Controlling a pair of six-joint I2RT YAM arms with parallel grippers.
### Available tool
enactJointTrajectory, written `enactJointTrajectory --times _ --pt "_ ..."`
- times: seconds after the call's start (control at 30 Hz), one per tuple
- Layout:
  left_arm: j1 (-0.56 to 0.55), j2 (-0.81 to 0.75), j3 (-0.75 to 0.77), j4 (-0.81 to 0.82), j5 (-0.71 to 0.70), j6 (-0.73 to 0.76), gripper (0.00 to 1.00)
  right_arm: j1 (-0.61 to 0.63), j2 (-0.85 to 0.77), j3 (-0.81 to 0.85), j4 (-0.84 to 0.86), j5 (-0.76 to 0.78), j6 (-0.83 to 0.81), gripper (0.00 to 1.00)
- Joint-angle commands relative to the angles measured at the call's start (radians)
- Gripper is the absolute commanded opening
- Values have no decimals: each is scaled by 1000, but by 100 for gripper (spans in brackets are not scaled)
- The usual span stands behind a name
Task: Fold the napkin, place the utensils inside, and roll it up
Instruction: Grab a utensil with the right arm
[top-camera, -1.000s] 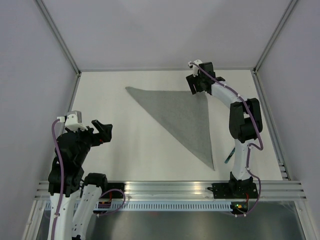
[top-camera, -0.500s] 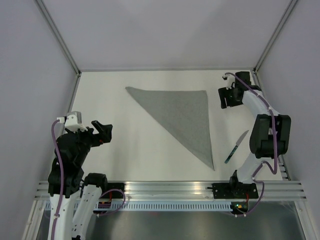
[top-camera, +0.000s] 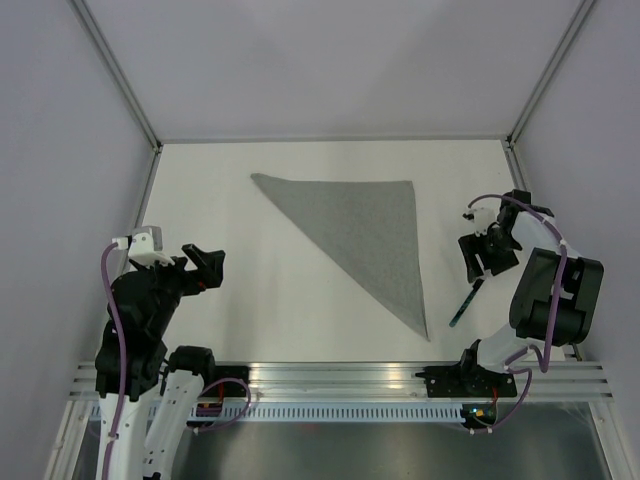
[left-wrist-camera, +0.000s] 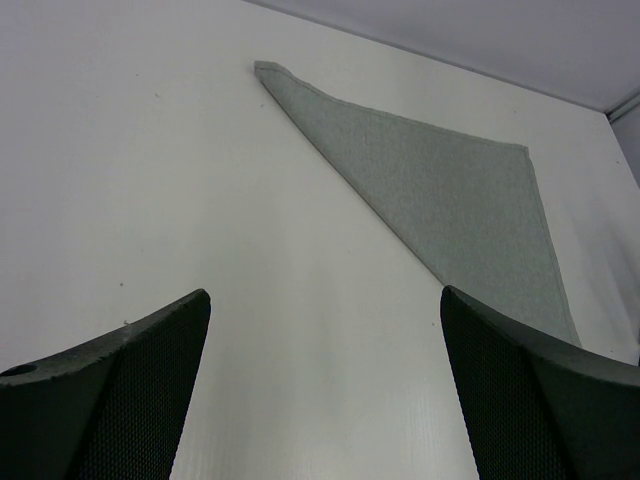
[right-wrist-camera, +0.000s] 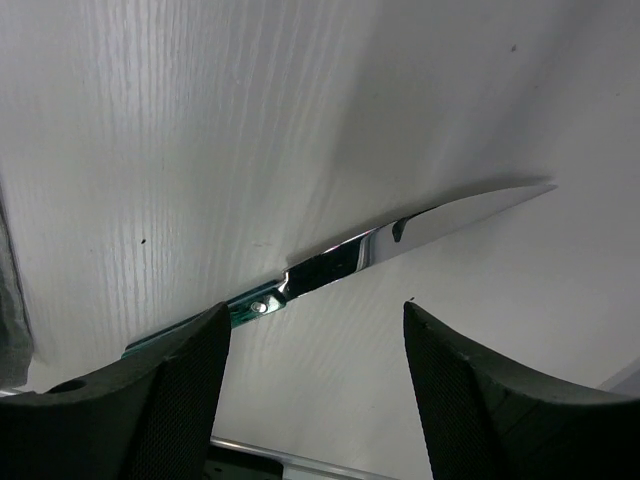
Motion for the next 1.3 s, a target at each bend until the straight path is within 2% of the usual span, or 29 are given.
enactJointTrajectory --times 0.0,0.63,1.27 --pt "-7 -13 -7 34 6 14 100 -4 -17 -25 -73 56 -41 76" --pt "-15 -19 -9 36 -1 11 100 4 118 -66 -29 44 20 76" --pt "-21 -17 -10 36 -7 10 100 174 250 92 70 25 157 73"
